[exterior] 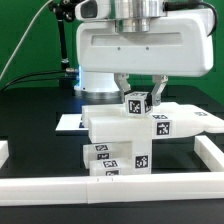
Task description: Assemble chair
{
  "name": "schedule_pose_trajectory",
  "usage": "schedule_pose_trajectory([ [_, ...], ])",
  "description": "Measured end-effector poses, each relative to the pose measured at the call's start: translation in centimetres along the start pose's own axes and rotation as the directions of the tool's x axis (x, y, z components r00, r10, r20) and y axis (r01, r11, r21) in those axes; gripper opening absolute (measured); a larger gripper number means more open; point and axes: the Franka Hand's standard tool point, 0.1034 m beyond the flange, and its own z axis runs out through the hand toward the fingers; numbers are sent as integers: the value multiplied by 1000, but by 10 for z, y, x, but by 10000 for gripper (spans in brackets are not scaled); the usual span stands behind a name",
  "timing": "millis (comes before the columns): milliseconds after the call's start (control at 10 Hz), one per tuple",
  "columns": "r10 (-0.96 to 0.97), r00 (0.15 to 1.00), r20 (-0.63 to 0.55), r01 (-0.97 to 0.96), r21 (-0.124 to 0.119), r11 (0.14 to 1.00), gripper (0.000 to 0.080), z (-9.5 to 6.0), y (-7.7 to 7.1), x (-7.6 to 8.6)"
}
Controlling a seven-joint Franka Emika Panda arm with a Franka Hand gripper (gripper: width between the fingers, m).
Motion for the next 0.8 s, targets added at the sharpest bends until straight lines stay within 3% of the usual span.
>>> schedule_pose_trajectory([
  [100,167,986,10,-167,15,986,287,0,-1,0],
  [300,235,972,18,-236,23,972,287,0,-2,0],
  [500,189,982,16,-189,24,982,521,0,-2,0],
  [600,107,994,15,-107,25,994,613,0,-4,-2],
  [800,-263,965,12,262,19,965,642,2,-4,-5],
])
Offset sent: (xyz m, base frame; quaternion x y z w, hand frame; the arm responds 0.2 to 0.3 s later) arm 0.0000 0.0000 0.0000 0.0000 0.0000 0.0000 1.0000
